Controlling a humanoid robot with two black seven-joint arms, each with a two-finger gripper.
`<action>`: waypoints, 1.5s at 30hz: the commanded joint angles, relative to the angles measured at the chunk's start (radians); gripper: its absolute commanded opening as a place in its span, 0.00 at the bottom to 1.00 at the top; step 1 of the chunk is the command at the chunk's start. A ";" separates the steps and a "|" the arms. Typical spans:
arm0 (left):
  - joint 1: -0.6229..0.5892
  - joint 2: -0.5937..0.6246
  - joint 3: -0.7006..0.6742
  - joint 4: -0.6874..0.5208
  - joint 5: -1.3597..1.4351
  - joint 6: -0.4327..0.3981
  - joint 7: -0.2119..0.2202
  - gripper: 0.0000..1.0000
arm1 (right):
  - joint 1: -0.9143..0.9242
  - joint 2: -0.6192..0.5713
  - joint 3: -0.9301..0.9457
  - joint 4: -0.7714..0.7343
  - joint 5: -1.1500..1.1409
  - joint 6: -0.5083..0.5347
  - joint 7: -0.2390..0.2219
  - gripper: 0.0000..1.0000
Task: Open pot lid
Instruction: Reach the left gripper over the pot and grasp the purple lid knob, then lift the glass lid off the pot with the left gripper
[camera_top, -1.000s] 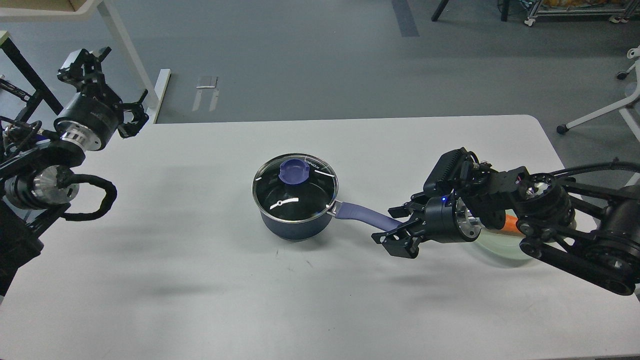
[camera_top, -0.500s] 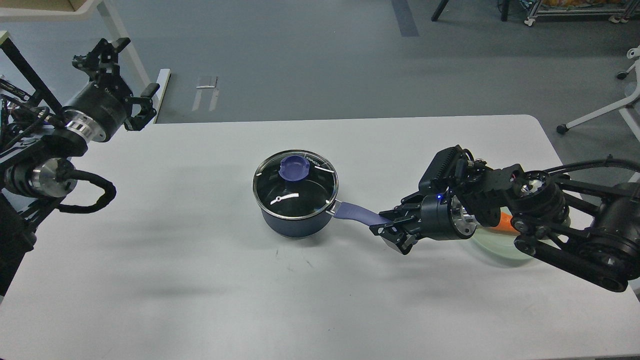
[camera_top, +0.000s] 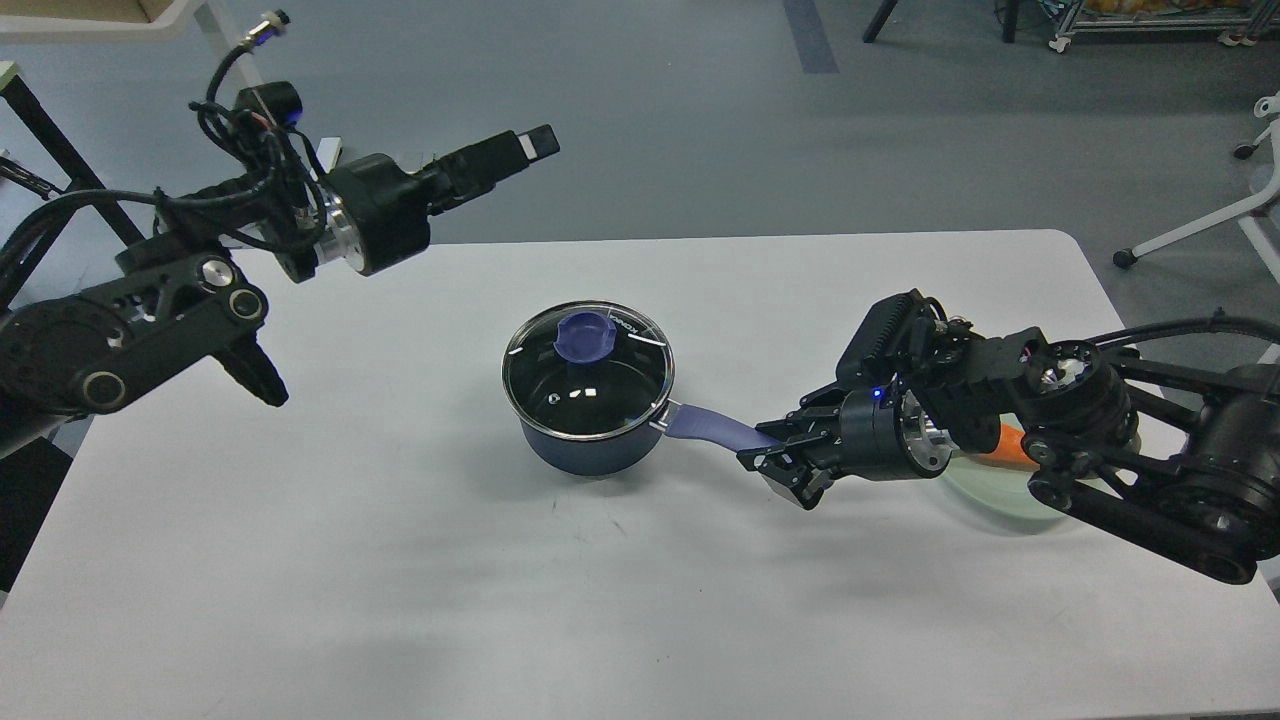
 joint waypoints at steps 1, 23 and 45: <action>-0.012 -0.028 0.094 0.004 0.230 0.075 -0.003 0.99 | 0.006 0.006 0.000 0.001 0.000 0.001 0.000 0.24; -0.021 -0.061 0.265 0.031 0.517 0.169 -0.011 0.98 | 0.001 0.014 -0.001 -0.001 0.000 0.001 0.000 0.24; -0.013 -0.097 0.312 0.071 0.519 0.185 -0.013 0.94 | 0.003 0.037 -0.001 -0.006 0.000 0.004 0.001 0.25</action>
